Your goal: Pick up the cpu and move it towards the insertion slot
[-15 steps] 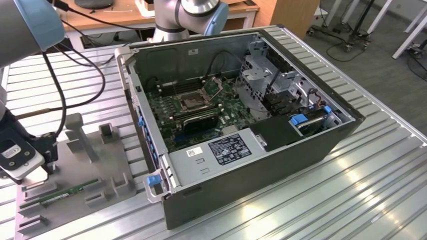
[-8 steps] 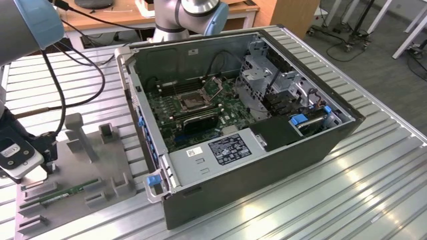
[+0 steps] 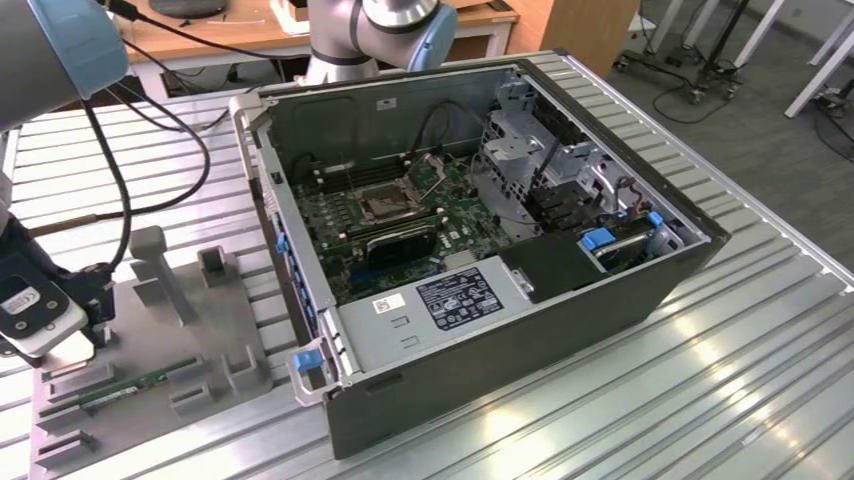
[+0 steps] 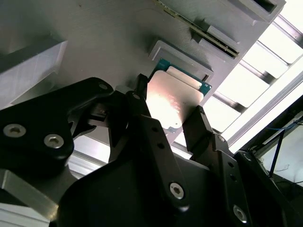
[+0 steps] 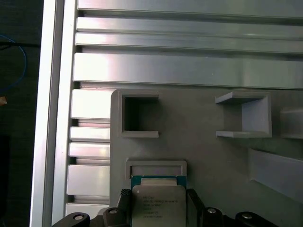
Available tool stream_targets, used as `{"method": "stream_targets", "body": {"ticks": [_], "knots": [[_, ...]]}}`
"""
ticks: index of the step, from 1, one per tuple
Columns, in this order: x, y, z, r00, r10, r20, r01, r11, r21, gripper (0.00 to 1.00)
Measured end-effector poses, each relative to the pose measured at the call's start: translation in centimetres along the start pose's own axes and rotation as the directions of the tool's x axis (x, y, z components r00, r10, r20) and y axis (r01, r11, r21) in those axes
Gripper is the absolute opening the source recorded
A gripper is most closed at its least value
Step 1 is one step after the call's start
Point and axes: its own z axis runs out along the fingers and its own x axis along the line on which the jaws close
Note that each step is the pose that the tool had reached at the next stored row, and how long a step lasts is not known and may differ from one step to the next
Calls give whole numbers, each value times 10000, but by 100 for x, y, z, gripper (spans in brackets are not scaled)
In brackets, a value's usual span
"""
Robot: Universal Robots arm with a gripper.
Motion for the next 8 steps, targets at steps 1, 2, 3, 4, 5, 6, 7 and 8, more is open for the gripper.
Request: {"method": "stream_targets", "body": {"ticks": [1, 2, 3, 4, 5, 6, 7, 8], "knots": [[0, 0, -7, 10000, 0, -4, 0, 10000, 2, 55], [1, 0, -14, 10000, 0, -1, 0, 10000, 1, 55], [0, 1, -22, 10000, 0, 1, 0, 10000, -1, 55], [0, 1, -34, 10000, 0, 1, 0, 10000, -1, 55], [0, 2, -46, 10000, 0, 1, 0, 10000, -1, 55], [0, 3, -57, 10000, 0, 1, 0, 10000, -1, 55], [0, 3, -65, 10000, 0, 1, 0, 10000, -1, 55], [0, 3, -71, 10000, 0, 2, 0, 10000, -2, 55]]}}
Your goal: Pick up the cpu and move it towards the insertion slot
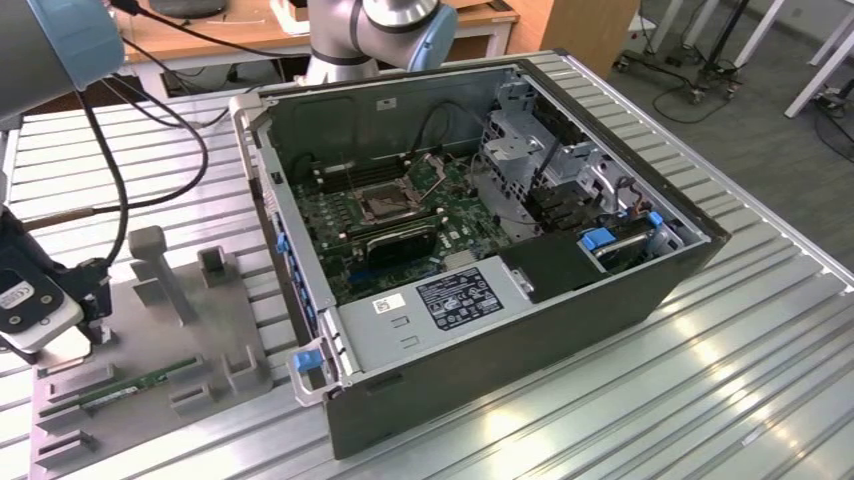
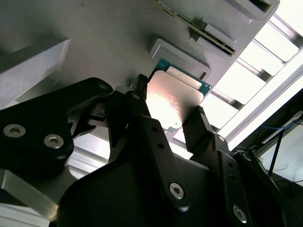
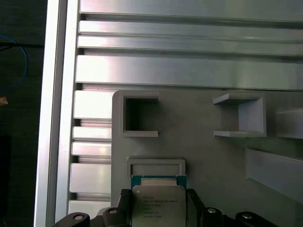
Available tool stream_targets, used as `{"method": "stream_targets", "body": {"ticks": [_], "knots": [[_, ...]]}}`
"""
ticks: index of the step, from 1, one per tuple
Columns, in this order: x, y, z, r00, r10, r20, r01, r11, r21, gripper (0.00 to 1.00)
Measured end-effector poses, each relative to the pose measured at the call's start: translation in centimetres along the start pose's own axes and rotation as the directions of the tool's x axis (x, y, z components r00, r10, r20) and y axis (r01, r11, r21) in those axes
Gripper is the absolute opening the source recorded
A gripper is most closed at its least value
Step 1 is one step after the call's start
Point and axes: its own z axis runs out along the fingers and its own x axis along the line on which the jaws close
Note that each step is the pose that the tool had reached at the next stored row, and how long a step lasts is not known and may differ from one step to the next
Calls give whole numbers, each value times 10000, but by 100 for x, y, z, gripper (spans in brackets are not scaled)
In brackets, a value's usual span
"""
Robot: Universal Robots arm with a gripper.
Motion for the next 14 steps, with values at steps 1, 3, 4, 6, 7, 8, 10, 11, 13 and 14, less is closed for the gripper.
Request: {"method": "stream_targets", "body": {"ticks": [1, 3, 4, 6, 7, 8, 10, 11, 13, 14], "knots": [[0, 0, -3, 10000, 0, 2, 0, 10000, 0, 55], [0, 0, -6, 10000, 0, 2, 0, 10000, -1, 55], [0, 0, -8, 10000, 0, 0, 0, 10000, 1, 55], [0, 0, -9, 10000, 0, 0, 0, 10000, 1, 55], [0, 0, -9, 10000, 0, 0, 0, 10000, 1, 55], [0, 0, -9, 10000, 0, 0, 0, 10000, 1, 55], [0, 0, -9, 10000, 0, -1, 0, 10000, 1, 55], [0, 0, -10, 10000, 0, -1, 0, 10000, 1, 55], [0, 0, -9, 10000, 0, 0, 0, 10000, 1, 55], [0, 0, -10, 10000, 0, 0, 0, 10000, 1, 55]]}}
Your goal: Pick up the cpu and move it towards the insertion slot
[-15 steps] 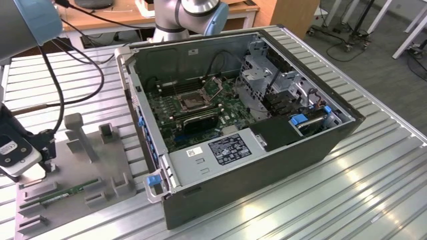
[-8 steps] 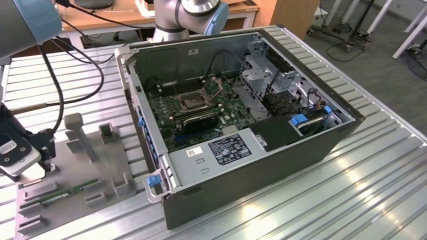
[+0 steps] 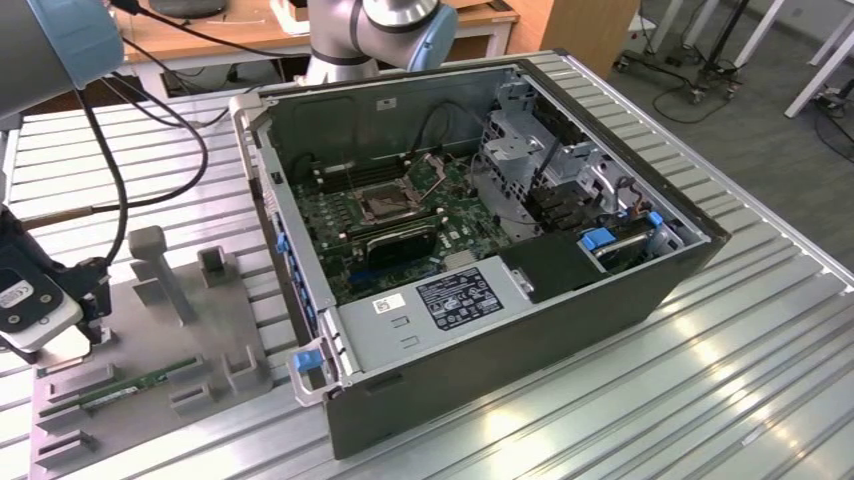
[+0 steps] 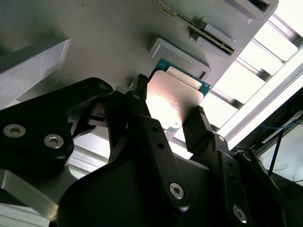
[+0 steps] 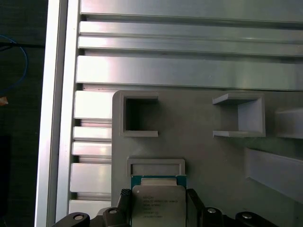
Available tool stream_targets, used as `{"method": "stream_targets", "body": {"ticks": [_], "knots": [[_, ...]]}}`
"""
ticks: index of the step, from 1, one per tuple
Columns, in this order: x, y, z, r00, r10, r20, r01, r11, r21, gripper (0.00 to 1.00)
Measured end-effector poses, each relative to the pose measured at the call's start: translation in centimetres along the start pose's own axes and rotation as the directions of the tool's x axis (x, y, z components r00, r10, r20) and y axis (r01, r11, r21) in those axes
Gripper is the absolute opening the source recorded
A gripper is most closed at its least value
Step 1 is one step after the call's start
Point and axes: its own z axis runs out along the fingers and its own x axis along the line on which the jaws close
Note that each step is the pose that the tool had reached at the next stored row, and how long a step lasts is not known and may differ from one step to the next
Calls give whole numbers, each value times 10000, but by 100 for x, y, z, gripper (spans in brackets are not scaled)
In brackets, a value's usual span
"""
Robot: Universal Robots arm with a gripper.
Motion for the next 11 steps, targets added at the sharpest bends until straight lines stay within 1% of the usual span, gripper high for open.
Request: {"method": "stream_targets", "body": {"ticks": [2, 5, 11], "knots": [[0, 0, -4, 10000, 0, -2, 0, 10000, 1, 55], [0, 2, -32, 10000, 0, -1, 0, 10000, -1, 55], [0, 6, -138, 10000, -1, 0, 1, 10000, -1, 55]]}}
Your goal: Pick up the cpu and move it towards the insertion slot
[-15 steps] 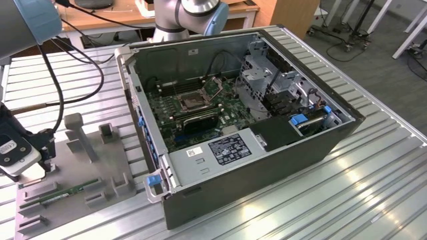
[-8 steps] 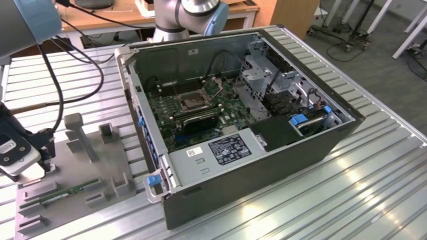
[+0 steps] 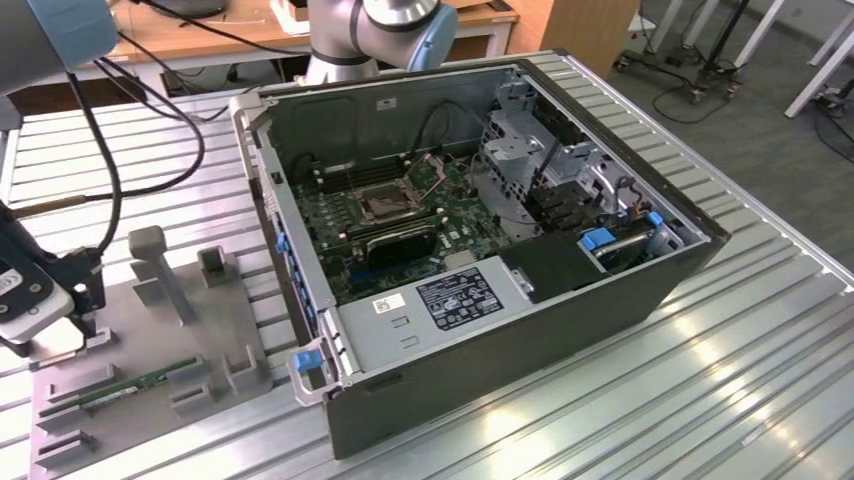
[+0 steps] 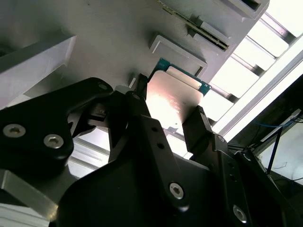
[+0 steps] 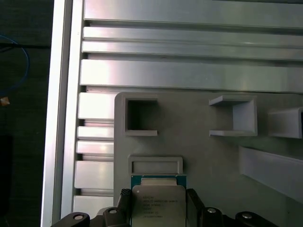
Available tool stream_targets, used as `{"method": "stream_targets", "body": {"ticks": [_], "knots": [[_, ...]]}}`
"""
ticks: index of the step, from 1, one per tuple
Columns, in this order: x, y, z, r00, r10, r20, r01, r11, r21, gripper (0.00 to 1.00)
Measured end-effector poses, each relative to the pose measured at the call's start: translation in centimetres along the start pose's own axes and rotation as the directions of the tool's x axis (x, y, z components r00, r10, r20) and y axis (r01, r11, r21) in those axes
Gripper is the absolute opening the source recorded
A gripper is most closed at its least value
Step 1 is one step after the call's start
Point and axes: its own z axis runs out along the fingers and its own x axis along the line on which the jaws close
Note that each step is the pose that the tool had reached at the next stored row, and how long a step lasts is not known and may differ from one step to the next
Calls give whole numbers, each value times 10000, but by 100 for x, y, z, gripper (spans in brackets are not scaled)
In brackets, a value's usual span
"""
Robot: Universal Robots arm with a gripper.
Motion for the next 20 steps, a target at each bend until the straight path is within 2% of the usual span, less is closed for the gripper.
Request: {"method": "stream_targets", "body": {"ticks": [20], "knots": [[0, 15, -335, 10000, 1, -1, -1, 10000, -1, 55]]}}
